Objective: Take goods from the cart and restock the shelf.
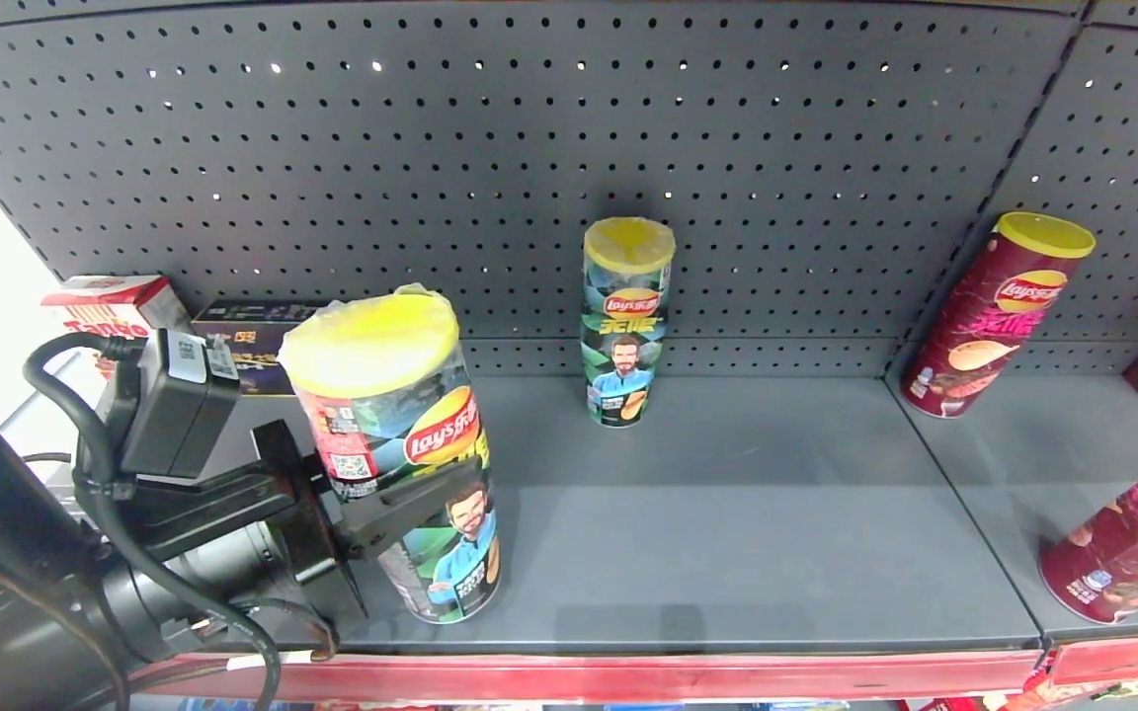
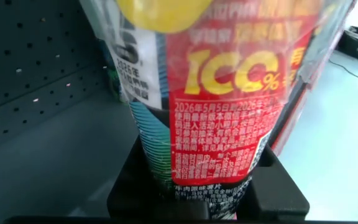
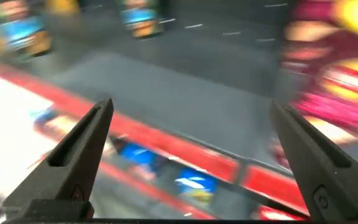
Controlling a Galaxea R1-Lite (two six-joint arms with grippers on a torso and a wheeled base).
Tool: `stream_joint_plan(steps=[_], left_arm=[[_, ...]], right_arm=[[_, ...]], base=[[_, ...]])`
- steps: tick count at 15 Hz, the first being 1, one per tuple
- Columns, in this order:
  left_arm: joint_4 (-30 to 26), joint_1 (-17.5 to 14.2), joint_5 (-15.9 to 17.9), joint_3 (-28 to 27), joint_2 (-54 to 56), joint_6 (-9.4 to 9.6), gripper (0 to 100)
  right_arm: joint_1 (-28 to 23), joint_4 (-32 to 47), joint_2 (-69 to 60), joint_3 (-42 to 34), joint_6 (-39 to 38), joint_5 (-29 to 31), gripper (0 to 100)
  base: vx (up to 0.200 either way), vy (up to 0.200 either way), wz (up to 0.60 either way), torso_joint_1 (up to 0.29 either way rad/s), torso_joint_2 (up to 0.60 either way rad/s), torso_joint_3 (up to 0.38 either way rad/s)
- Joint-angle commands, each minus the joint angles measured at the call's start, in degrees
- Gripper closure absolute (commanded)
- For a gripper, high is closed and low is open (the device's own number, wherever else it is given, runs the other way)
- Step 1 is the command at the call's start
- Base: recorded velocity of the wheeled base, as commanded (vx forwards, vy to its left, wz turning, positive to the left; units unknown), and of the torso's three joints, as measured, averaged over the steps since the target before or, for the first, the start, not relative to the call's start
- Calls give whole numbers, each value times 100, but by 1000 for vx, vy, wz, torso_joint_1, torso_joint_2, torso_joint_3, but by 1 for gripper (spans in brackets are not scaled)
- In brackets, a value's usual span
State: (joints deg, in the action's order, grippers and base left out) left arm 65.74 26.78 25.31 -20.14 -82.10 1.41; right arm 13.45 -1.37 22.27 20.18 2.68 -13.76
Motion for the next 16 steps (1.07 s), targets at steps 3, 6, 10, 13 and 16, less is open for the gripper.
stream_joint_plan(steps=[3,6,10,13,16], left_arm=[[17,-77,18,36,1,-1,100],[17,-85,18,28,-16,-1,100],[17,-94,9,28,-25,-1,100],[9,-94,-8,36,-16,-1,100],[17,-94,0,28,-25,-1,100]], right_arm=[[1609,-241,2071,804,22,-258,0],[2268,-1103,3345,997,22,-135,0],[2443,-2368,4593,971,-5,93,0],[2443,-2913,5314,1243,31,225,0],[2505,-2975,5727,1647,22,207,0]], base=[[0,0,0,0,0,0],[0,0,0,0,0,0],[0,0,0,0,0,0],[0,0,0,0,0,0],[0,0,0,0,0,0]])
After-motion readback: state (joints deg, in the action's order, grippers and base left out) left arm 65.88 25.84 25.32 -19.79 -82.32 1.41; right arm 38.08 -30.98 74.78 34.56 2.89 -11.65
